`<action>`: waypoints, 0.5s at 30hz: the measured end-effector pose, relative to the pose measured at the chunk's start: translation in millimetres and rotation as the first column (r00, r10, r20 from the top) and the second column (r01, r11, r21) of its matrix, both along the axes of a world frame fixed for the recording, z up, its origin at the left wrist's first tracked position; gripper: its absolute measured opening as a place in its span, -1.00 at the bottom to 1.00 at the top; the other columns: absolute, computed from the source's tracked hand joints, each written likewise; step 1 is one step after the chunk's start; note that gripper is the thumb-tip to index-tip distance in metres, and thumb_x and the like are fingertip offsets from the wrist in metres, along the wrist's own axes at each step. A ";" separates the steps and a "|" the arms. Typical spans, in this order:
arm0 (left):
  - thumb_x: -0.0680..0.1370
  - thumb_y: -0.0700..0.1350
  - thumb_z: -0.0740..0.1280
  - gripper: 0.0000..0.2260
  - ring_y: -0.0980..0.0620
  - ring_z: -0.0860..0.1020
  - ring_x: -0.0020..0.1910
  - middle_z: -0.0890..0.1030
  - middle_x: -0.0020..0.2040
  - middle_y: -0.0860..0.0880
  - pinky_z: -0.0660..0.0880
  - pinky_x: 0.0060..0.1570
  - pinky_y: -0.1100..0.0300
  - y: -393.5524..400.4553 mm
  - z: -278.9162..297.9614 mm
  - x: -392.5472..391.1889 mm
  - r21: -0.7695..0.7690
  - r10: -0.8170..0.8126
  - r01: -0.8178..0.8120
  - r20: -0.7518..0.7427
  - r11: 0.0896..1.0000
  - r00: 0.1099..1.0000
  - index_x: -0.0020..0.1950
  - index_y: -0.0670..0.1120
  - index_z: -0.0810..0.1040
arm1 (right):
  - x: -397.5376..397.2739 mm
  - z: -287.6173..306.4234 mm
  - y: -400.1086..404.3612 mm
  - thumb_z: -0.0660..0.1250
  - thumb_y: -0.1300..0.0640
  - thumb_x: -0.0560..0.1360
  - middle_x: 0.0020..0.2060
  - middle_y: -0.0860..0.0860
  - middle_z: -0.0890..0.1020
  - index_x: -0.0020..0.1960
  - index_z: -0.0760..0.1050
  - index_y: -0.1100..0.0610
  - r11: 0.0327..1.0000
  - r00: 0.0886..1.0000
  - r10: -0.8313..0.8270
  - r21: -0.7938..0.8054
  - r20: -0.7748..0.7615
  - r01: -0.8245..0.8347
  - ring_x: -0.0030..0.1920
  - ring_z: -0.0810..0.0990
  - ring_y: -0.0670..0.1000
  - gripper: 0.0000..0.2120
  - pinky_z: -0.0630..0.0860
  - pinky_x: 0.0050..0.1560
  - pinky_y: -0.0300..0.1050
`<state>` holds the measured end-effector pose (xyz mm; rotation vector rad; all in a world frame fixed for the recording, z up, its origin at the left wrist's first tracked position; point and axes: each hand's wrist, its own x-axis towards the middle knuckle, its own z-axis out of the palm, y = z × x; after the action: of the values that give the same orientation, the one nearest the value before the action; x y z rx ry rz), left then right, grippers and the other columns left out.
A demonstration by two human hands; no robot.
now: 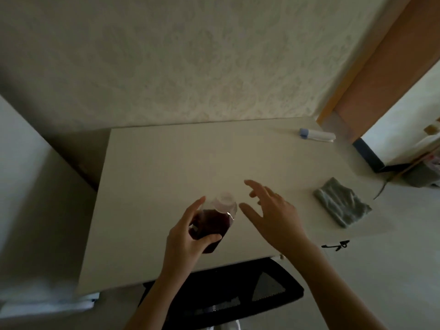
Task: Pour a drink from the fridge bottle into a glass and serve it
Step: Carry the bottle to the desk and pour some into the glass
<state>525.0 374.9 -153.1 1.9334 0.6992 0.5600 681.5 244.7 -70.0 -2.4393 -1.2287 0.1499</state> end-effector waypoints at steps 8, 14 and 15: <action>0.26 0.03 0.56 -0.20 0.20 0.54 0.10 0.52 0.16 0.22 0.52 0.09 0.30 5.1 4.1 9.0 0.124 0.104 -0.099 -0.041 0.987 0.994 0.32 0.43 0.19 | 12.9 14.4 71.6 -0.06 -0.43 0.41 -0.24 -0.11 0.56 0.15 0.37 -0.06 0.986 0.987 0.160 -0.046 -0.017 -0.161 -0.31 0.52 -0.07 -0.43 0.36 -0.32 -0.18; 0.28 0.05 0.55 -0.23 0.17 0.55 0.12 0.51 0.17 0.22 0.56 0.09 0.22 4.4 11.3 12.8 0.160 0.146 -0.140 -0.023 0.977 0.989 0.32 0.43 0.19 | 14.3 4.7 90.6 0.07 -0.28 0.45 -0.45 -0.14 0.40 -0.07 0.34 0.01 0.973 0.978 0.210 -0.100 0.016 -0.207 -0.46 0.41 -0.11 -0.64 0.32 -0.42 -0.21; 0.28 0.06 0.55 -0.24 0.19 0.55 0.11 0.50 0.17 0.24 0.56 0.08 0.25 3.8 11.7 12.7 0.161 0.156 -0.151 -0.019 0.975 0.988 0.31 0.44 0.19 | 13.6 3.8 92.3 0.07 -0.26 0.45 -0.47 -0.13 0.40 -0.10 0.32 0.01 0.974 0.976 0.218 -0.072 0.018 -0.216 -0.49 0.41 -0.11 -0.67 0.33 -0.44 -0.22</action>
<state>537.6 378.8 -141.4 2.0505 0.8515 0.7007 695.0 336.9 -66.2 -2.3650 -1.5246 0.2272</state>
